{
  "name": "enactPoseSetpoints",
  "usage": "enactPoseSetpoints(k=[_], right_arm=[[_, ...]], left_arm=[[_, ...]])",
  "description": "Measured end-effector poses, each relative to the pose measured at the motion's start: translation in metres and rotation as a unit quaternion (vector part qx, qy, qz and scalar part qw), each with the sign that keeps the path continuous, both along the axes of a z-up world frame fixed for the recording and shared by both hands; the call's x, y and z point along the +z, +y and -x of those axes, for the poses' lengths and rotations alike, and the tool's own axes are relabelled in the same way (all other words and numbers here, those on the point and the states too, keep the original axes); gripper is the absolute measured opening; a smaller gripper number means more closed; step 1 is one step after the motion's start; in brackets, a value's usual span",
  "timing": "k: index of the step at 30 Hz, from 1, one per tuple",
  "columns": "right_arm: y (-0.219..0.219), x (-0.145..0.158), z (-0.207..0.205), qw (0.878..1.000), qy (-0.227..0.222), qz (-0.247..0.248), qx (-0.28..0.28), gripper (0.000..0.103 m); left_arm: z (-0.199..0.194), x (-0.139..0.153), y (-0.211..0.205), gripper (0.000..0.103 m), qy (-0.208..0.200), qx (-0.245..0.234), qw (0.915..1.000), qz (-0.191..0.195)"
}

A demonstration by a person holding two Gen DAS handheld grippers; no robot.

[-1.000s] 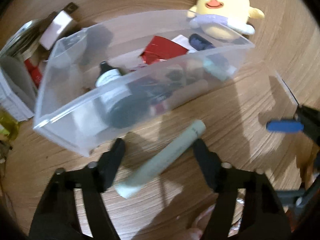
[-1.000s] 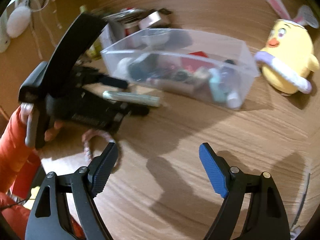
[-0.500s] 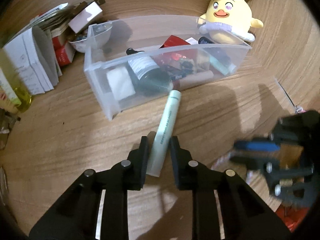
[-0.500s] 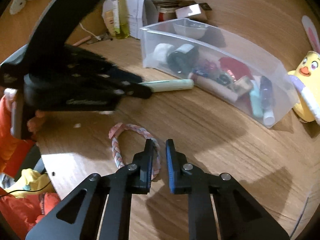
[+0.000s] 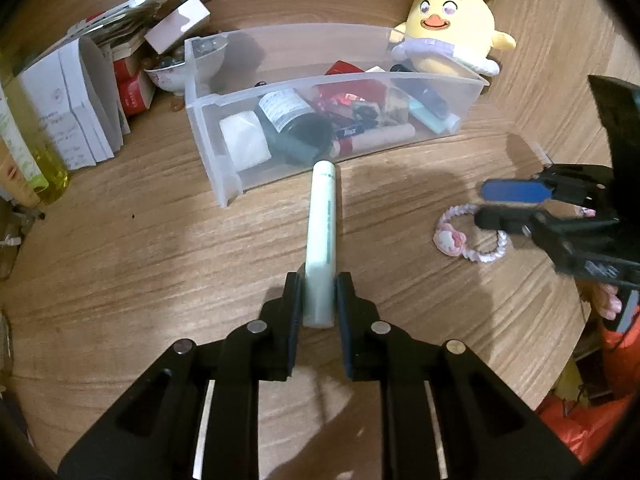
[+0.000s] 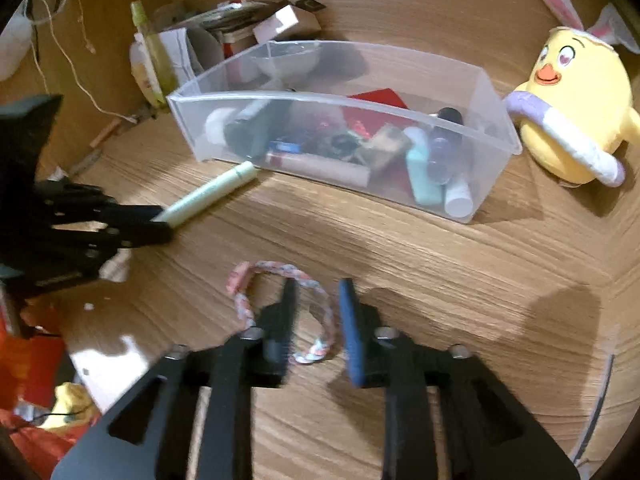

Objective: Organize objects
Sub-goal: 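Grasp the mint-green marker with the left tool while the right tool grasps the pink bracelet, then lift the marker and bracelet and carry both over the clear box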

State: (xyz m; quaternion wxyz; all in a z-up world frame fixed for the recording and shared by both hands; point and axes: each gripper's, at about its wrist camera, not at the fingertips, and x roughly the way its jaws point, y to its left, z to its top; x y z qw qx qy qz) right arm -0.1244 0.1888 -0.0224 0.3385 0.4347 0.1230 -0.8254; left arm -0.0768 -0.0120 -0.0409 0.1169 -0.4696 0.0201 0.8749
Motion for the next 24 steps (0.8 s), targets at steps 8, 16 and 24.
enactPoseSetpoints(k=[8,16,24], right_arm=[[-0.024,0.003,-0.017,0.999,0.029,0.002,0.027,0.074],[-0.034,-0.014,-0.017,0.999,0.027,-0.030,0.033,0.068],[-0.025,-0.015,-0.012,0.999,0.023,-0.025,0.022,0.012]], left_arm=[[0.027,-0.003,0.011,0.053,0.006,-0.001,0.9998,0.020],[0.037,-0.006,0.019,0.039,0.033,-0.006,0.9990,0.031],[0.029,-0.002,0.023,0.015,0.043,-0.010,0.9984,0.034]])
